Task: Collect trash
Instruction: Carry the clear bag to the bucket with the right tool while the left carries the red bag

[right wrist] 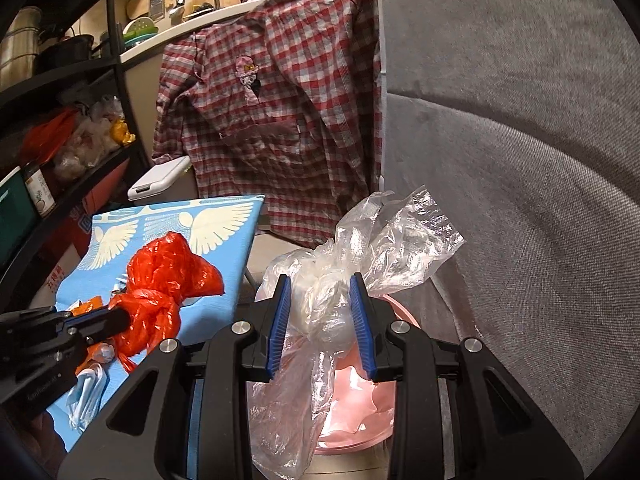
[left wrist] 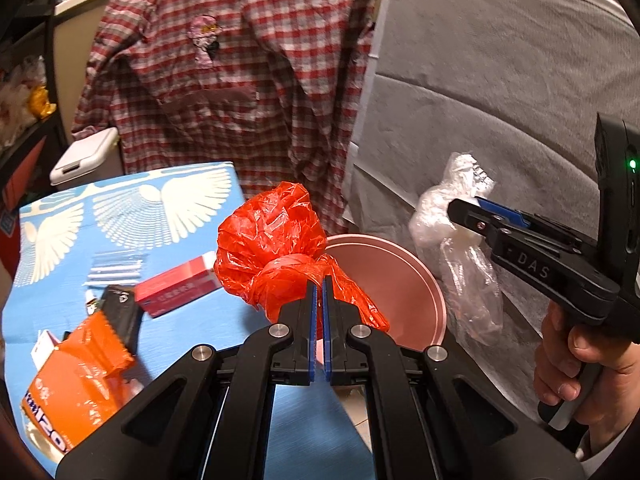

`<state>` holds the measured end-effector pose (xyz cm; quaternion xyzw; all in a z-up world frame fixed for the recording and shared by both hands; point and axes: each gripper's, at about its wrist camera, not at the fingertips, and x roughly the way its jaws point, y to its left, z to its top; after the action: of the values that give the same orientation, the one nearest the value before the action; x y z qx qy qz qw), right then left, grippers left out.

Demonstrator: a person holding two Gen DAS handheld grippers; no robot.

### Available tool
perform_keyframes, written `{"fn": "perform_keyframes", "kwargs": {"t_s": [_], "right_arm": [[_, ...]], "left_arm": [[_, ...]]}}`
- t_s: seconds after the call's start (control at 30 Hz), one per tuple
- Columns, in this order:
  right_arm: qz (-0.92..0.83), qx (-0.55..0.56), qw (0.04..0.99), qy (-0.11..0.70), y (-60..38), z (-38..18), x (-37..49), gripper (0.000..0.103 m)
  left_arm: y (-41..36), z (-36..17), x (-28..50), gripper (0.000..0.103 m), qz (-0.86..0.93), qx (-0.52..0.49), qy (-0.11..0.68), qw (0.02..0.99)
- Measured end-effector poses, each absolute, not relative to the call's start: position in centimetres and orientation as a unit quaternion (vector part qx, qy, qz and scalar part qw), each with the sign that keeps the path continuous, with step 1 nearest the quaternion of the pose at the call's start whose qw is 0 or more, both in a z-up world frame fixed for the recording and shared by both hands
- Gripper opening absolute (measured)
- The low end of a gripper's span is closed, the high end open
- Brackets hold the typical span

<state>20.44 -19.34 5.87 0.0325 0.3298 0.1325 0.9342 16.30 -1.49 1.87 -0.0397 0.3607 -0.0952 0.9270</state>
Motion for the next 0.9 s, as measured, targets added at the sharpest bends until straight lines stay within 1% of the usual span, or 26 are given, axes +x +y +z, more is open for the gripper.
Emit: {"fn": "perform_keyframes", "kwargs": {"t_s": [0.43,0.53,0.57,0.6,0.63,0.67,0.9], "right_arm": [[0.126,0.037,0.933,0.334,-19.7,5.6,21.5,0.031],[0.120,0.038,0.934,0.335,-19.8,5.6,21.6,0.035],[0.115,0.037,0.934,0.336,-19.8,5.5,21.6,0.038],[0.111,0.039,0.934,0.336,-19.8,5.5,21.6,0.047],[0.111,0.043,0.934,0.336,-19.9,5.5,21.6,0.050],[0.111,0.045,0.934,0.337,-20.0,5.6,21.6,0.050],[0.115,0.042,0.935,0.333,-20.0,5.8,21.5,0.050]], "left_arm": [[-3.9,0.4,18.0,0.002,-0.115,-0.028,0.377,0.919],[-4.2,0.2,18.2,0.003,-0.120,-0.025,0.381,0.916],[-4.2,0.2,18.3,0.004,-0.117,-0.024,0.380,0.917],[-4.2,0.2,18.3,0.011,-0.113,-0.024,0.379,0.918],[-4.1,0.2,18.3,0.015,-0.112,-0.027,0.379,0.918],[-3.8,0.3,18.3,0.019,-0.108,-0.033,0.378,0.919],[-2.6,0.9,17.9,0.020,-0.101,-0.048,0.371,0.922]]}}
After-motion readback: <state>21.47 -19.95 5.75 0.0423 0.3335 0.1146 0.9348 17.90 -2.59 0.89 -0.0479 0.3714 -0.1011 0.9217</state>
